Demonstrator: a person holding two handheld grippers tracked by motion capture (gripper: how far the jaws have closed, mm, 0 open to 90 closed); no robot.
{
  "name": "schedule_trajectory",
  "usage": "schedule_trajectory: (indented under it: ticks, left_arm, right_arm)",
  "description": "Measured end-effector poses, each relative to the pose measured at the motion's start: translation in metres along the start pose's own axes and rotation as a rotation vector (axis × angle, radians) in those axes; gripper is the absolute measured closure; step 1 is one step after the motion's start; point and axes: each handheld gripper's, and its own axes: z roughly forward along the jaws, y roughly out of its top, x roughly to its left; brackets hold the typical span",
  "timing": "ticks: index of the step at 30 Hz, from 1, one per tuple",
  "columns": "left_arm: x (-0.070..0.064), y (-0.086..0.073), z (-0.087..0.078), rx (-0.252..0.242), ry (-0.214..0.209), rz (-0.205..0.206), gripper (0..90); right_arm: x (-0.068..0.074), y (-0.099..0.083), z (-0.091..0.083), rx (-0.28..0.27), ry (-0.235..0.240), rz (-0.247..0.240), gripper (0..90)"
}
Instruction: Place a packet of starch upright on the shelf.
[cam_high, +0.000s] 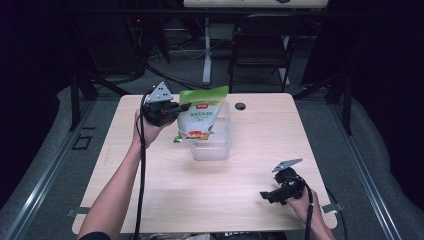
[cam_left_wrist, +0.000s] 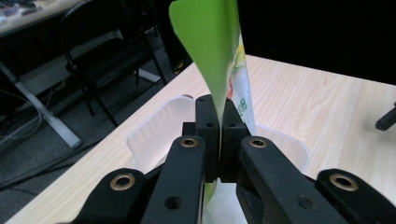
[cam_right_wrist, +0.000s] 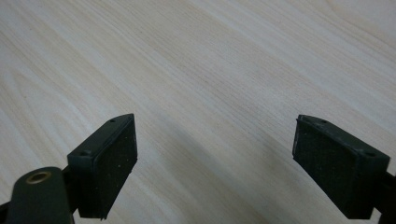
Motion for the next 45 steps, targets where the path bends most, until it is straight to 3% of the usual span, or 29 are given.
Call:
schedule_trajectory:
  ticks: [13, 21, 34, 42, 45]
  left_arm:
    - [-0.009, 0.000, 0.017, -0.036, -0.058, 0.027, 90.0]
    - [-0.014, -0.004, 0.036, -0.006, -0.096, 0.056, 90.0]
    - [-0.014, -0.025, 0.055, -0.061, -0.143, 0.036, 89.9]
    - [-0.008, -0.040, 0.062, -0.049, -0.167, 0.005, 89.8]
    - [-0.009, -0.041, 0.064, -0.024, -0.178, -0.005, 89.8]
  right_arm:
    - [-0.001, 0.000, 0.000, 0.004, -0.003, -0.001, 13.3]
    - [0.000, 0.000, 0.000, 0.002, -0.001, -0.004, 13.3]
    - [0.000, -0.001, 0.000, 0.006, -0.005, -0.003, 13.4]
    - [0.000, -0.001, 0.000, 0.003, -0.003, 0.000, 13.3]
    - [0.000, -0.001, 0.000, -0.001, -0.004, -0.002, 13.3]
